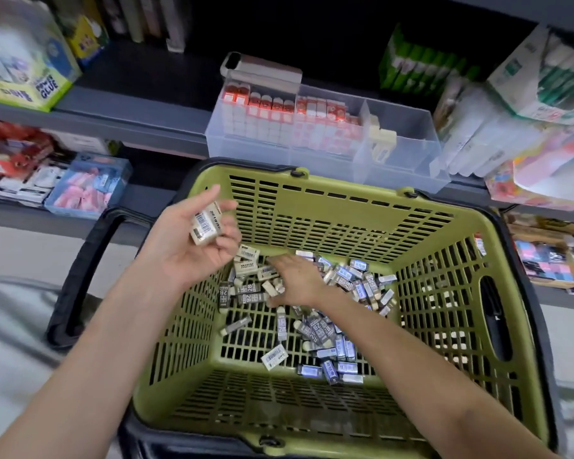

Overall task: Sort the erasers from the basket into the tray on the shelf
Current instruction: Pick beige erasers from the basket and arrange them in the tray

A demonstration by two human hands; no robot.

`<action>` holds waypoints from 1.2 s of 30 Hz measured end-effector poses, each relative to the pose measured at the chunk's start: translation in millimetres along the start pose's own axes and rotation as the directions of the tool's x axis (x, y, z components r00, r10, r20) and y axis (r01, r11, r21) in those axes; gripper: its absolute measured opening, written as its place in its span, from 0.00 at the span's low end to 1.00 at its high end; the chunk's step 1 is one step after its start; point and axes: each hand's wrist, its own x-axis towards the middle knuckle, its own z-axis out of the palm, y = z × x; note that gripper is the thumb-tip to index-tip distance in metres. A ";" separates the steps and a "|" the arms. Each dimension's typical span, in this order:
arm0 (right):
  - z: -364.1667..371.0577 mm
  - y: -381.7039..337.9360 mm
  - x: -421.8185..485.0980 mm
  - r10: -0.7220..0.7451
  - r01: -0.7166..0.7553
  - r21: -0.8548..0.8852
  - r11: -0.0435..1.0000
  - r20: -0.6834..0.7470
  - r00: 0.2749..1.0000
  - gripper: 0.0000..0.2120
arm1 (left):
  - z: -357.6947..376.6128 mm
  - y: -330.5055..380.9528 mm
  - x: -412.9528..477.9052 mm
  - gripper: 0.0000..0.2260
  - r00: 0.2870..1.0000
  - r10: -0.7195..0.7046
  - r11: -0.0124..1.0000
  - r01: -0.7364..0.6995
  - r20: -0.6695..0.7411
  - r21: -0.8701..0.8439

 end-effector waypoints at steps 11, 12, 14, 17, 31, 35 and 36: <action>25.4 3.5 17.9 -0.008 -0.013 -0.099 0.995 -0.215 0.977 0.21 | -2.6 -3.3 4.3 0.11 0.995 0.100 0.972 -0.100 0.010 0.212; 25.4 3.4 17.6 -0.014 -0.005 -0.087 0.996 -0.216 0.976 0.17 | -3.0 -3.3 5.2 0.11 0.996 0.091 0.973 -0.089 -0.001 0.213; 24.2 4.3 14.7 -0.018 0.009 -0.047 0.999 -0.202 0.979 0.12 | -4.1 -3.2 6.7 0.11 0.996 0.085 0.976 -0.076 -0.035 0.205; 10.1 1.7 2.6 0.050 -0.009 0.156 0.988 -0.260 0.964 0.06 | -5.3 -4.4 9.1 0.12 0.993 0.085 0.978 -0.068 -0.084 0.197; -103.7 -52.6 -51.0 -0.014 0.400 0.796 0.455 -0.442 0.897 0.16 | 1.9 -8.3 7.0 0.23 0.984 0.173 0.961 -0.159 -0.043 0.227; -78.7 -32.2 -26.5 0.161 0.252 0.823 0.508 -0.379 0.911 0.12 | 4.0 -5.5 7.6 0.18 0.971 0.238 0.959 -0.232 -0.019 0.164; -65.0 -30.3 -15.9 0.133 0.153 0.711 0.687 -0.329 0.935 0.14 | 4.9 -4.7 7.4 0.17 0.970 0.242 0.961 -0.239 -0.005 0.136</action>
